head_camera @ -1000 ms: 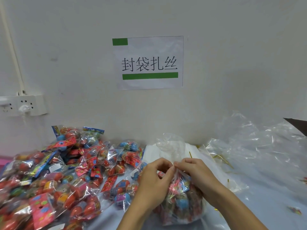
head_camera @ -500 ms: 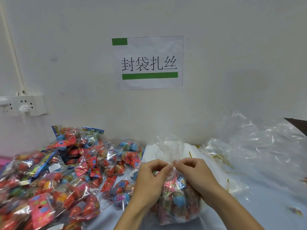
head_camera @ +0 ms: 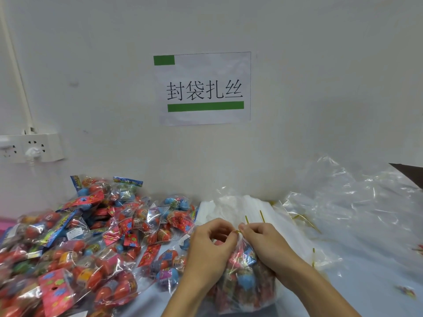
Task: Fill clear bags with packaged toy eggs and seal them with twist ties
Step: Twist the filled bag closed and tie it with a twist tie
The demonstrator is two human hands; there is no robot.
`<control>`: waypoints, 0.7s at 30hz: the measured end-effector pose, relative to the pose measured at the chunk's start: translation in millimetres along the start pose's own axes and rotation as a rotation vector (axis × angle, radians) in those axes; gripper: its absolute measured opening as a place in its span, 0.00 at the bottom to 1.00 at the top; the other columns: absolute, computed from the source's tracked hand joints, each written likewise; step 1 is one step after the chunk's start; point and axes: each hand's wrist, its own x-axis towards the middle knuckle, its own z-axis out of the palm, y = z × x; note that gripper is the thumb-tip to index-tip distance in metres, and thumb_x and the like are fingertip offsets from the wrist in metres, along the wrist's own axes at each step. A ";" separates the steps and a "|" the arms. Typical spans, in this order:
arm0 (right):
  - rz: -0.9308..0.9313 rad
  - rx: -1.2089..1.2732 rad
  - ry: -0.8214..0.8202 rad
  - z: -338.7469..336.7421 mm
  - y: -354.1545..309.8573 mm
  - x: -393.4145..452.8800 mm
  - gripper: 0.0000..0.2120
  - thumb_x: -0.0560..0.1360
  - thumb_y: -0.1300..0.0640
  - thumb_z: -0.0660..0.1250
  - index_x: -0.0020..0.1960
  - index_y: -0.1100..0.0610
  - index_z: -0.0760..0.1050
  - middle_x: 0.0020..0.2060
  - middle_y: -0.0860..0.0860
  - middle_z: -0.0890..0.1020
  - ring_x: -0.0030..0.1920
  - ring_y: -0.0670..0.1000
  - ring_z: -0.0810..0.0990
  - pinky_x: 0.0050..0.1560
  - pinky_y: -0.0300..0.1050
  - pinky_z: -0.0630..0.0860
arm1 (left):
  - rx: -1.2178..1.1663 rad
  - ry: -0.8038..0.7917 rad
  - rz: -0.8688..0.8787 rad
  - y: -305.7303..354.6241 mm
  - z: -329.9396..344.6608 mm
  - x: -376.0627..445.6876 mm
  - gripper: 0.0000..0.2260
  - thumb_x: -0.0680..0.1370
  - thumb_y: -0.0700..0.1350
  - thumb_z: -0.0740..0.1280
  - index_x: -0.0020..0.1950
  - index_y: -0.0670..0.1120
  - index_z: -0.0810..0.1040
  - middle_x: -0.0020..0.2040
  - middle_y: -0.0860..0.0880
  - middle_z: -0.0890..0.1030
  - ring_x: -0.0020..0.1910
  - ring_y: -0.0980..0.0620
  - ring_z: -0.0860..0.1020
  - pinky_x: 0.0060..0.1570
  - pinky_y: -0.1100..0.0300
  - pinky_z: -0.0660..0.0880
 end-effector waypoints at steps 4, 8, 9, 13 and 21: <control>-0.041 -0.017 0.027 4.0 -1.8 -1.7 0.26 0.83 0.47 0.62 0.41 0.71 0.73 0.34 0.56 0.71 0.36 0.53 0.70 0.42 0.48 0.69 | -0.041 0.005 0.017 -0.2 -1.2 0.2 0.06 0.76 0.38 0.72 0.42 0.49 0.80 0.36 0.51 0.83 0.36 0.55 0.80 0.36 0.65 0.76; -0.031 0.029 0.008 4.4 -1.3 -0.5 0.25 0.82 0.48 0.63 0.48 0.73 0.75 0.35 0.59 0.74 0.38 0.55 0.74 0.45 0.51 0.73 | 0.018 -0.018 0.045 -0.9 -2.4 1.3 0.09 0.77 0.38 0.71 0.42 0.52 0.81 0.38 0.54 0.83 0.38 0.57 0.80 0.37 0.66 0.75; -0.024 0.038 0.012 4.7 -1.1 -0.4 0.23 0.82 0.49 0.63 0.48 0.72 0.76 0.35 0.61 0.76 0.38 0.56 0.76 0.46 0.53 0.76 | 0.039 -0.024 0.049 -1.1 -2.5 1.5 0.09 0.77 0.38 0.71 0.42 0.52 0.81 0.38 0.55 0.83 0.38 0.57 0.80 0.37 0.66 0.75; -0.011 0.059 0.040 7.4 0.8 0.1 0.20 0.82 0.50 0.64 0.48 0.69 0.78 0.38 0.57 0.80 0.42 0.54 0.80 0.56 0.58 0.79 | 0.081 -0.005 0.039 -3.0 -0.6 2.7 0.08 0.77 0.38 0.70 0.40 0.49 0.79 0.36 0.53 0.82 0.36 0.55 0.80 0.36 0.63 0.76; -0.036 0.092 0.000 7.0 -0.1 -1.5 0.19 0.81 0.51 0.65 0.32 0.54 0.78 0.32 0.50 0.81 0.35 0.47 0.80 0.41 0.40 0.76 | 0.056 0.088 -0.004 -3.3 2.4 0.8 0.09 0.74 0.36 0.70 0.37 0.46 0.75 0.30 0.51 0.80 0.27 0.58 0.76 0.30 0.64 0.72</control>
